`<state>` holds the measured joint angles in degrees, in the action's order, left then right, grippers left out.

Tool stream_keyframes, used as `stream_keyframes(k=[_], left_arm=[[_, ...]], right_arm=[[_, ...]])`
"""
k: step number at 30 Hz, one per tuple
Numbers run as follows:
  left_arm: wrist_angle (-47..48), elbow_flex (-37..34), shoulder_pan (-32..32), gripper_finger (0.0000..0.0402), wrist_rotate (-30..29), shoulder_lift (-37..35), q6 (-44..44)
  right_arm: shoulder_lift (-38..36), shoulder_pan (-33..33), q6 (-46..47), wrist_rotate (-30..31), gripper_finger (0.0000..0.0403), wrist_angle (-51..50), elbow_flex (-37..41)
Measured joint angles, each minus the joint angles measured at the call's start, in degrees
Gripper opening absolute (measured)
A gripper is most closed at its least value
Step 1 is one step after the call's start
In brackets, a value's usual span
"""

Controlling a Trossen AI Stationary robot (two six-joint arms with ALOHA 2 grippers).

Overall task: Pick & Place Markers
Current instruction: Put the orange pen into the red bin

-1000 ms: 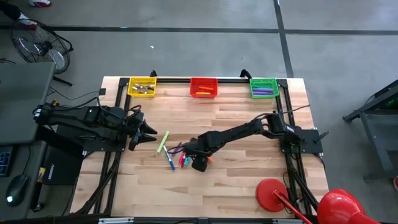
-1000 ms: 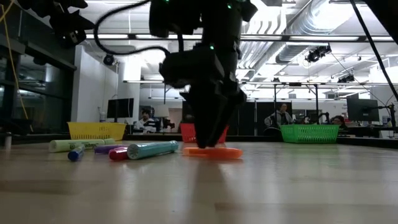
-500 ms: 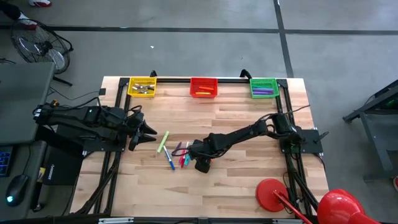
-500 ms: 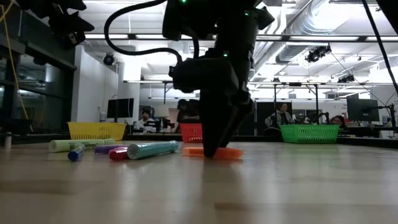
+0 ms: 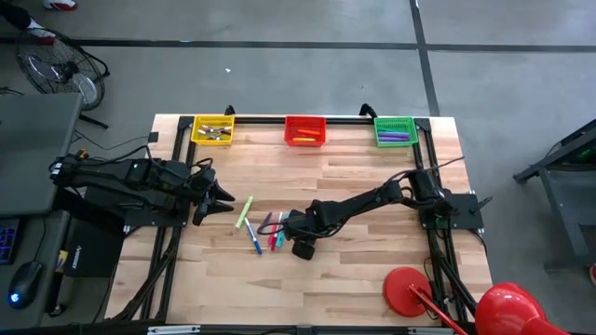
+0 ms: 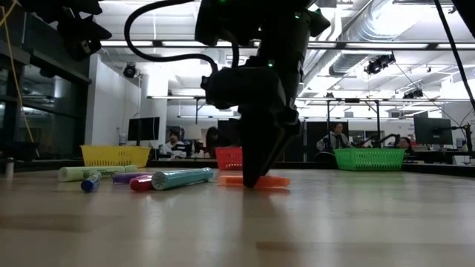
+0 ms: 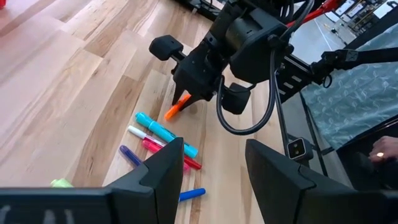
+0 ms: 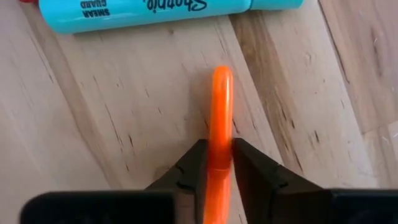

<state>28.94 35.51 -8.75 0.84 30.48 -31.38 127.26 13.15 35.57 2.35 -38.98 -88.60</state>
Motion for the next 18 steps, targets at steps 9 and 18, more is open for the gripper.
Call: stream_keyframes(k=[9,18], left_arm=[[1.9,0.0,0.0,0.0170,-0.3,0.0,0.0],[1.8,0.0,0.0,0.0170,0.1,0.0,-0.4]], right_arm=[[0.0,0.0,0.1,-0.2,0.0033,0.3,0.0],[-2.6,-0.1,0.2,2.2,0.0033,-1.1,0.3]])
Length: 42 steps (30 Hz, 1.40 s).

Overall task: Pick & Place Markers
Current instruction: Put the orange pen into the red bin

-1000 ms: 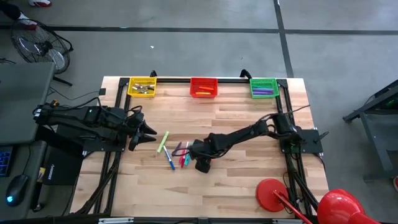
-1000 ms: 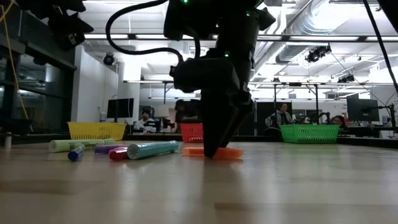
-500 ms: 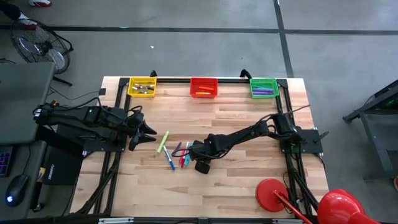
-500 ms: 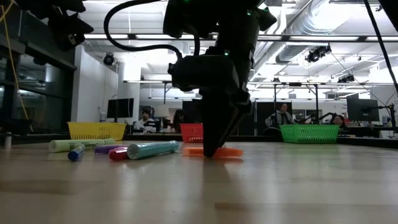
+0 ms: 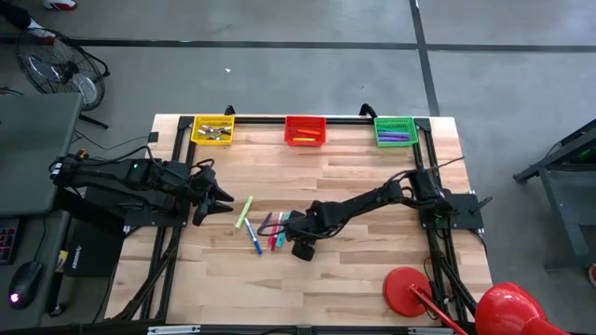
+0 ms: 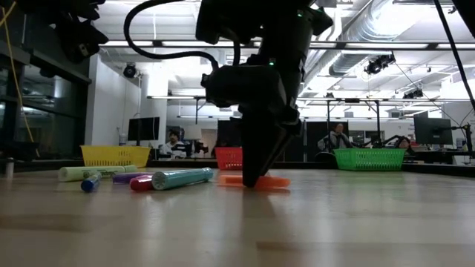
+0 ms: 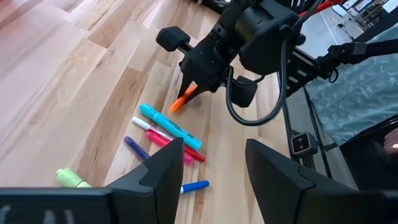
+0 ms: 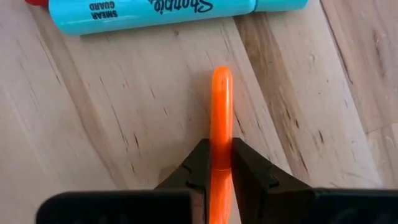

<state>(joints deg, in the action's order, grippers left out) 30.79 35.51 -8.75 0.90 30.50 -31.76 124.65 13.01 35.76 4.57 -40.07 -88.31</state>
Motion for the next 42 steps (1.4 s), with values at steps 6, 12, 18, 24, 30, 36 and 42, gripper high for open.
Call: stream_keyframes(k=[6,12,18,24,30,36,42], left_arm=[[0.0,0.0,0.0,0.0170,0.0,0.0,0.0],[-0.4,0.0,0.0,0.0170,0.1,0.0,-0.7],[-0.7,0.0,0.0,0.0170,0.2,0.0,-1.5],[-0.7,0.0,0.0,0.0170,0.0,0.0,-1.8],[-0.7,0.0,0.1,0.0170,-0.4,0.0,-3.0],[-0.7,0.0,0.1,0.0170,-0.9,0.0,-4.1],[-0.7,0.0,0.1,0.0170,-3.8,0.0,-4.8]], right_arm=[[-3.5,-1.9,-2.0,0.1,0.0032,-3.3,0.3],[-4.0,-4.0,-6.4,0.3,0.0032,-10.8,-4.5],[-4.1,-6.8,-13.4,1.3,0.0032,-17.3,-10.8],[-4.2,-11.9,-22.9,4.3,0.0032,-22.9,-16.8],[-4.2,-18.6,-34.0,6.8,0.0032,-24.8,-22.0],[-4.3,-25.8,-43.9,8.0,0.0032,-24.3,-24.2],[-4.3,-32.4,-53.6,8.8,0.0032,-21.4,-24.2]])
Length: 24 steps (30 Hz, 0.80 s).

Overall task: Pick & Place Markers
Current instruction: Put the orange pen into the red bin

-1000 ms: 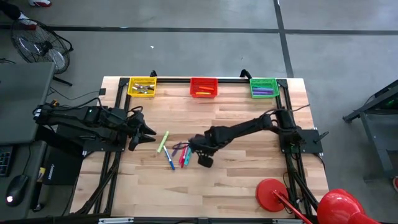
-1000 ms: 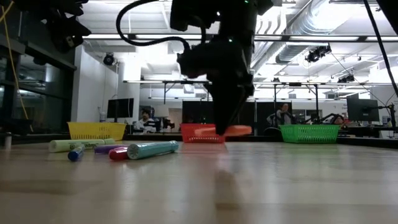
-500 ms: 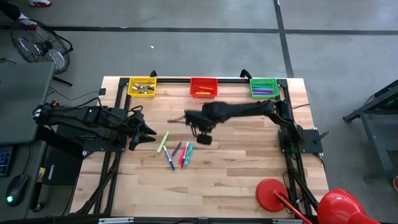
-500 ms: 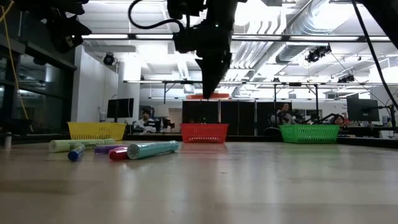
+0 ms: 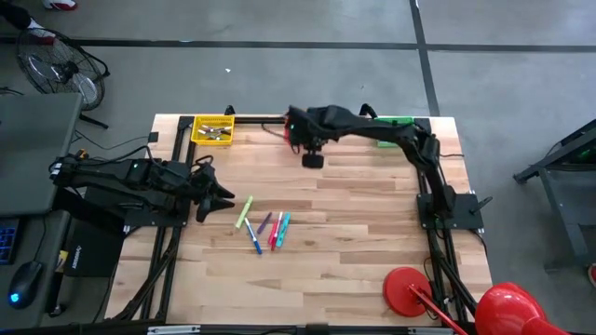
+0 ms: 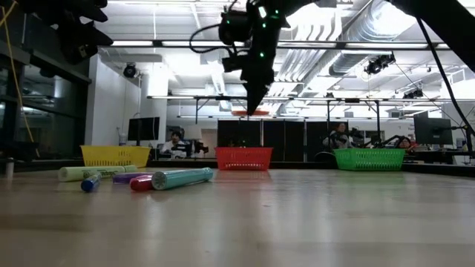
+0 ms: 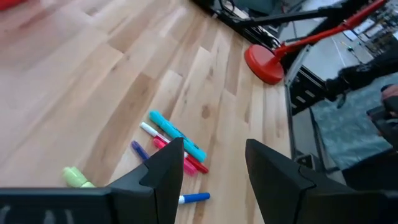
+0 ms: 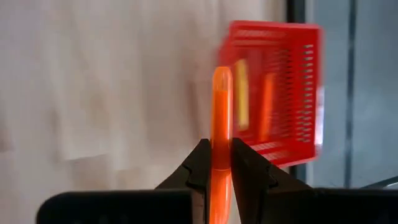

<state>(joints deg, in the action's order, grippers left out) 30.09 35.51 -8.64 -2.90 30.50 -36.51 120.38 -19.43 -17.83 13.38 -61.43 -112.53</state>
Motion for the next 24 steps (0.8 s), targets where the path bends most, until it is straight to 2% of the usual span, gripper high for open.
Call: stream_keyframes(k=[4,12,19,24], left_arm=[[0.0,0.0,0.0,0.0170,-2.9,0.0,-0.9],[0.0,0.0,0.0,0.0170,-7.1,0.0,-3.0],[0.0,0.0,0.0,0.0170,-9.3,0.0,-5.1],[0.1,0.0,0.0,0.0170,-11.2,0.0,-6.4]], right_arm=[[0.0,-4.4,-4.5,-0.6,0.0032,3.9,0.0],[0.8,-11.4,-12.0,-8.5,0.0032,12.5,1.0],[2.2,-14.9,-13.8,-17.6,0.0032,18.5,1.0],[4.9,-15.5,-13.9,-20.4,0.0031,19.5,1.0]])
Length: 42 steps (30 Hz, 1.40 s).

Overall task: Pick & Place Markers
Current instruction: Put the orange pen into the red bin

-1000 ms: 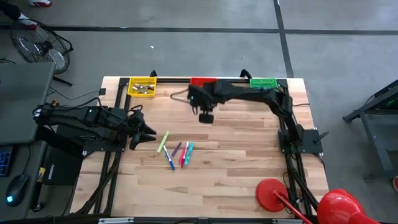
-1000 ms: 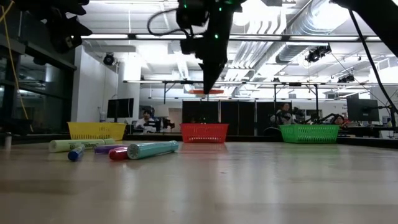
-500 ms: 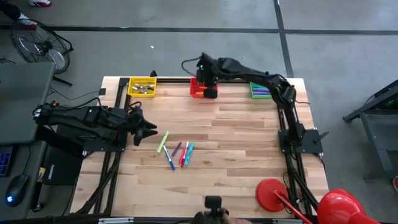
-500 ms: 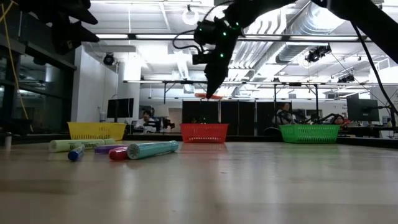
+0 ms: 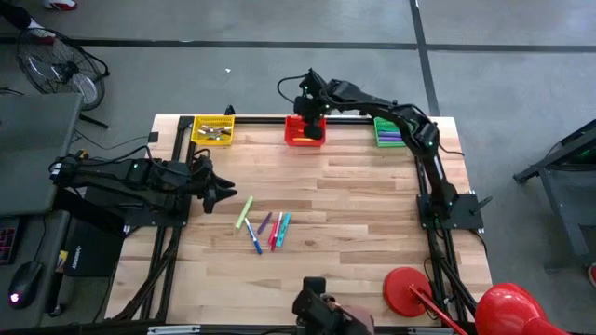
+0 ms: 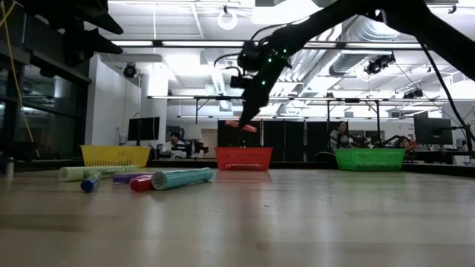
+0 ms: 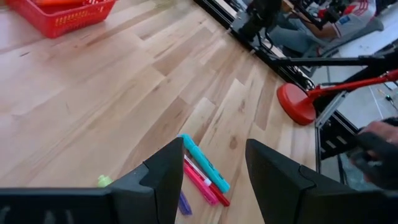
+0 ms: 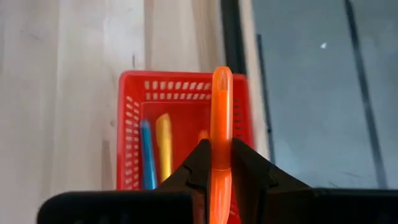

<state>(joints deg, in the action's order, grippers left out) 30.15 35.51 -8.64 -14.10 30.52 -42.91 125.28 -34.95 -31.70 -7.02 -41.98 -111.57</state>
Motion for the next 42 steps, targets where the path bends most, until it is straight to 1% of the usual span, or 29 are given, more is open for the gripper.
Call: stream_keyframes(k=[4,11,15,23,28,37,42], left_arm=[[0.0,0.0,0.0,0.0170,-1.0,0.0,-0.9],[0.0,0.0,0.0,0.0170,-2.2,0.0,-2.2],[0.0,0.0,0.0,0.0170,-2.8,0.1,-2.4],[0.0,0.0,0.0,0.0170,-3.1,0.1,-2.8],[0.0,0.0,0.0,0.0170,-3.1,0.1,-3.0],[0.0,0.0,0.0,0.0170,-3.1,0.1,-3.5],[0.0,0.0,0.0,0.0170,-3.1,0.1,-3.9]], right_arm=[[2.5,0.1,0.3,0.1,0.0031,-0.2,0.0],[4.8,-1.5,5.9,0.0,0.0031,-0.8,0.0],[5.0,-2.7,6.5,-1.8,0.0031,-3.2,0.0],[5.0,-3.0,5.8,-4.8,0.0032,-4.0,0.0],[5.0,-2.9,5.8,-4.7,0.0054,-3.1,0.0],[5.0,-2.9,6.2,-4.7,0.0042,-3.2,0.0],[5.0,-2.9,7.9,-5.7,0.0060,-3.5,0.0]])
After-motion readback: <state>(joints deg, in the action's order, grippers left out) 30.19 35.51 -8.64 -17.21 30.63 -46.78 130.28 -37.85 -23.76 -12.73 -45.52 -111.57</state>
